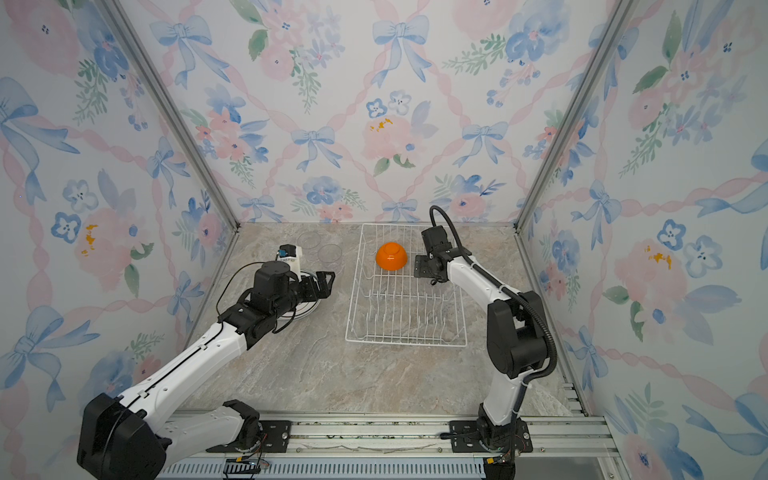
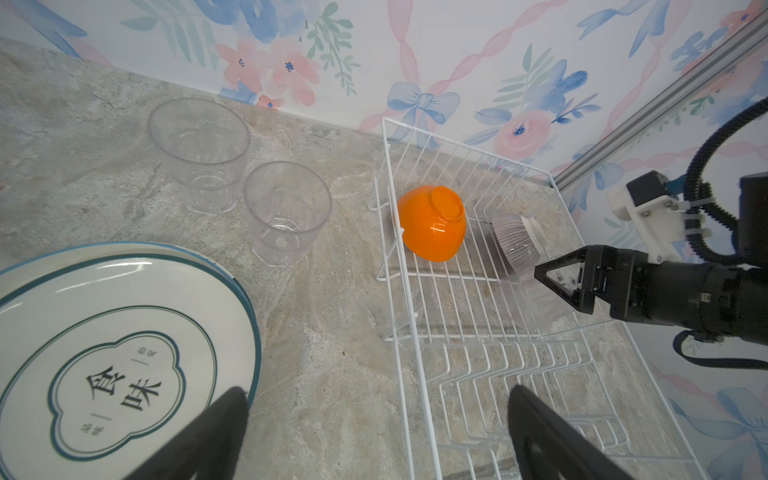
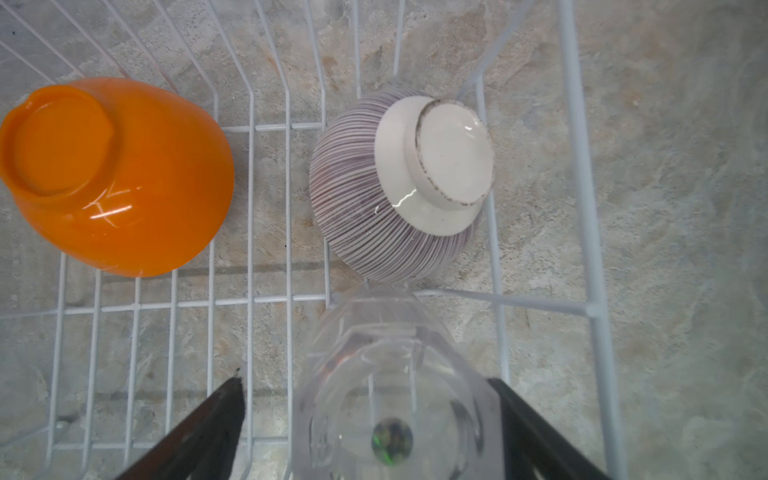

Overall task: Unload the mixed dishes from the dish rack
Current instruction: 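Grasp the clear glass with the right gripper and lift it from the rack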

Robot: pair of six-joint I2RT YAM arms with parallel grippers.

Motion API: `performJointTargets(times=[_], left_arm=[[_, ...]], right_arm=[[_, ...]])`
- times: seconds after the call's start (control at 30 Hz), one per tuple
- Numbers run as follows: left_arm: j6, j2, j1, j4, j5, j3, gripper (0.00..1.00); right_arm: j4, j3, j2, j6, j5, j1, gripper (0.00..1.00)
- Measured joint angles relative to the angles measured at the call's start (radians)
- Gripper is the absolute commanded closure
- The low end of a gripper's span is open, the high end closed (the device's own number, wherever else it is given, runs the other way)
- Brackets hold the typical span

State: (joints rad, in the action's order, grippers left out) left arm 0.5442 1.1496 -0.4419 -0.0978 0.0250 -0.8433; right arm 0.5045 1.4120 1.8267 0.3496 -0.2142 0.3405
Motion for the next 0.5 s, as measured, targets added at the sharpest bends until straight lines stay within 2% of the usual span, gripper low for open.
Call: performJointTargets(times=[0.2,0.5], left_arm=[[0.008,0.010,0.004,0.000,-0.022,0.000,0.02],[0.019,0.010,0.004,0.000,-0.027,0.000,0.02]], right_arm=[[0.019,0.045,0.062,-0.029,-0.033,0.023,0.09],[0.031,0.061,0.079,-0.037,-0.045,0.028,0.28]])
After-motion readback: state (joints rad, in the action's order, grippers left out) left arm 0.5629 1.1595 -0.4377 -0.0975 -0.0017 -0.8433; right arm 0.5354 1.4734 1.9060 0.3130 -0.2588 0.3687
